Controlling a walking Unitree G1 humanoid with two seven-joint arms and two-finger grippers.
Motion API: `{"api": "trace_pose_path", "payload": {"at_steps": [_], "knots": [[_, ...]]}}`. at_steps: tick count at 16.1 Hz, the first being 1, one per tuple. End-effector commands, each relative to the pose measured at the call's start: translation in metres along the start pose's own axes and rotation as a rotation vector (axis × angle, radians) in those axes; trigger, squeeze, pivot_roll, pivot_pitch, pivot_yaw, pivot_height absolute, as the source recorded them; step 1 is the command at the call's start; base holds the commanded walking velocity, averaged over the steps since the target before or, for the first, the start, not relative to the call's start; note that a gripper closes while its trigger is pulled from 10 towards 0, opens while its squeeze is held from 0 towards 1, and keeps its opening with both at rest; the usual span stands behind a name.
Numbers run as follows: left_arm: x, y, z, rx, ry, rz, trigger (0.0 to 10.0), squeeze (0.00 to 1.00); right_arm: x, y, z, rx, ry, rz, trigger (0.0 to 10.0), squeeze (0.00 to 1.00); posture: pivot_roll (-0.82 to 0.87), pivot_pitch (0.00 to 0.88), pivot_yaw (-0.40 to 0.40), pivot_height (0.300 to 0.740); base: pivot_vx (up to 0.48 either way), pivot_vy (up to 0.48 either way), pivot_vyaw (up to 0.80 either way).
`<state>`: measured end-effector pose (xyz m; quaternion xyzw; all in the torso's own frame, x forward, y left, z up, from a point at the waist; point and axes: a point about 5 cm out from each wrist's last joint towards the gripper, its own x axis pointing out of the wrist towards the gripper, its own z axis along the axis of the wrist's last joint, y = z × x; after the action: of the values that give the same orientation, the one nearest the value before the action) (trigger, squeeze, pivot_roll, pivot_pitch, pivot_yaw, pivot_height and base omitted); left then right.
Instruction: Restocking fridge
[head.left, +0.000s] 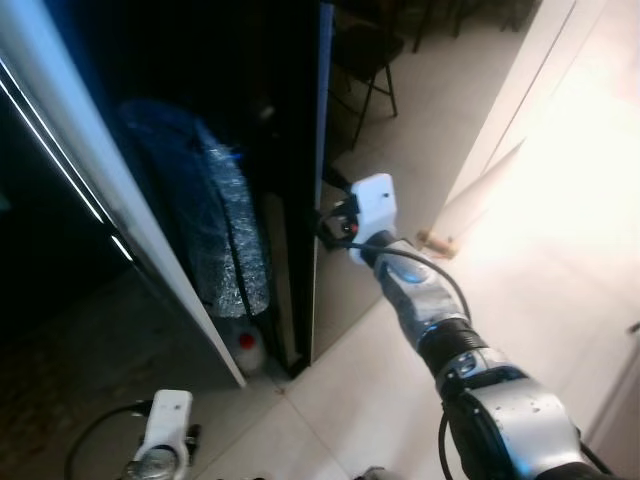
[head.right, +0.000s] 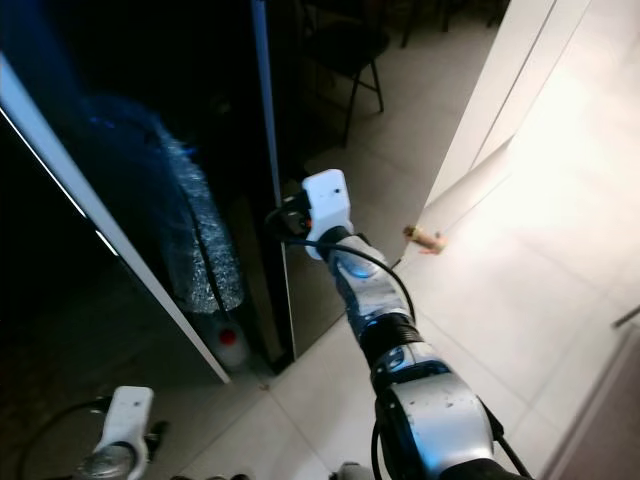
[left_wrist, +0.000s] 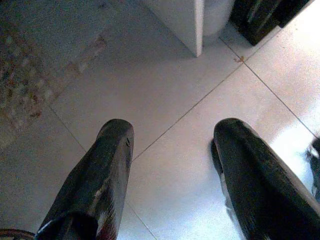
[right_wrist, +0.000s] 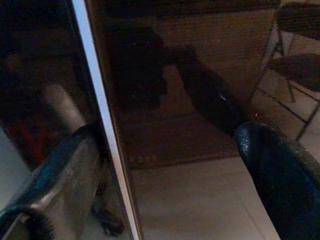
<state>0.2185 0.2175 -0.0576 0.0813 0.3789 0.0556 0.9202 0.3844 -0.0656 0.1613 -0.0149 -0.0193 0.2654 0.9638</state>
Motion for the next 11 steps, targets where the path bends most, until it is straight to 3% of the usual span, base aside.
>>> {"api": "trace_pose_path", "payload": {"at_steps": [1, 8, 11], "knots": [[-0.003, 0.003, -0.013, -0.005, 0.050, 0.010, 10.0, 0.00, -0.003, -0.013, 0.001, 0.002, 0.018, -0.052, 10.0, 0.00, -0.18, 0.181, 0.000, 0.740, 0.281, 0.000, 0.00], [-0.003, 0.002, -0.014, -0.003, 0.050, 0.006, 10.0, 0.00, -0.006, -0.015, -0.003, -0.003, 0.022, -0.053, 10.0, 0.00, -0.18, 0.158, 0.000, 0.740, 0.247, 0.000, 0.00], [-0.003, 0.001, -0.015, -0.001, 0.053, 0.005, 10.0, 0.00, -0.036, -0.030, -0.026, -0.025, 0.038, -0.094, 10.0, 0.00, -0.20, 0.176, -0.003, 0.740, 0.000, 0.000, 0.00]]}}
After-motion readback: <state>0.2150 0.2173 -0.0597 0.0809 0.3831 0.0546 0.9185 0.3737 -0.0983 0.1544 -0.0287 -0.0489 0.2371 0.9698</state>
